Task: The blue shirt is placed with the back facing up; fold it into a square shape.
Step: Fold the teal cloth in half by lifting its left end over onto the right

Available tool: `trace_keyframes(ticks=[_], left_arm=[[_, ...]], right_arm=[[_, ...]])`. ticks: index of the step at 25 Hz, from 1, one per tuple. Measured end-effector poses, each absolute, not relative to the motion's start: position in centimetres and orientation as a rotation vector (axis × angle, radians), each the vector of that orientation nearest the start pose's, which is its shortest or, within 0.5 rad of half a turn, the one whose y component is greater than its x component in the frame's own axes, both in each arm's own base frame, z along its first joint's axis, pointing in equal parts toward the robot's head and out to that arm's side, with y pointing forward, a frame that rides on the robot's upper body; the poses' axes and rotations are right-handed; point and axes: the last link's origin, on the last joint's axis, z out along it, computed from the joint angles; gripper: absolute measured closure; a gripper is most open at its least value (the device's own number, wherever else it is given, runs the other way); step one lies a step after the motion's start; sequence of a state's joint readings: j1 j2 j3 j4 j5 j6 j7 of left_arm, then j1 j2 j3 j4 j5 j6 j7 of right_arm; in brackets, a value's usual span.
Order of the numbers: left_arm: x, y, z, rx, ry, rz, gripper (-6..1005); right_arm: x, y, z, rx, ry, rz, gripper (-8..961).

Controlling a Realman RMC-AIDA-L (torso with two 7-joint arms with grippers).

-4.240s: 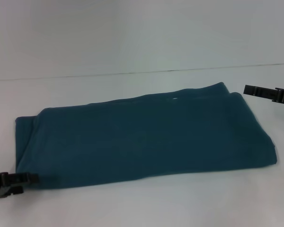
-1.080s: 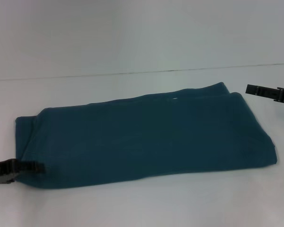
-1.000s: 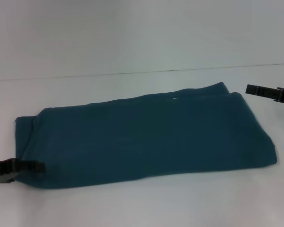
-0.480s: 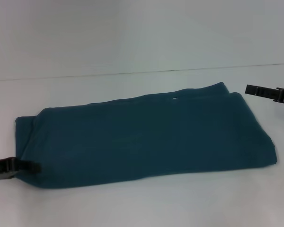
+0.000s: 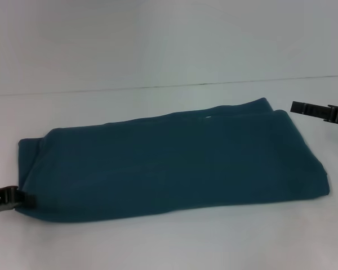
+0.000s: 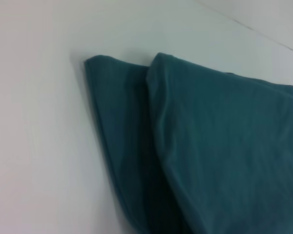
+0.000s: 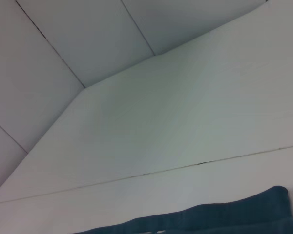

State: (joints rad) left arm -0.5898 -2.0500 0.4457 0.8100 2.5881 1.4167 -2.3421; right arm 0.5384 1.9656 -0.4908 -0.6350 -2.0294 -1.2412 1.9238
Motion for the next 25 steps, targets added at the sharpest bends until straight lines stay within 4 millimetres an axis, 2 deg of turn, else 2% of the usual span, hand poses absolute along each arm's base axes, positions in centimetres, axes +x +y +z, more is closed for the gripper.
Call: trace_keyframes(ticks=[6, 14, 25], left_arm=[[-33.5, 34.3, 4.9, -2.054, -1.774, -0.235, 978], [-35.0, 33.0, 6.4, -1.992, -1.772, -0.241, 981], [-37.3, 31.3, 10.4, -1.905, -1.751, -0.307, 981]], right_arm=[[32.6, 37.7, 7.8, -2.046, 1.327, 0.714, 173], [32.5, 37.7, 7.5, -2.026, 1.335, 0.738, 174], [31.8, 38.1, 6.7, -2.015, 1.327, 0.781, 173]])
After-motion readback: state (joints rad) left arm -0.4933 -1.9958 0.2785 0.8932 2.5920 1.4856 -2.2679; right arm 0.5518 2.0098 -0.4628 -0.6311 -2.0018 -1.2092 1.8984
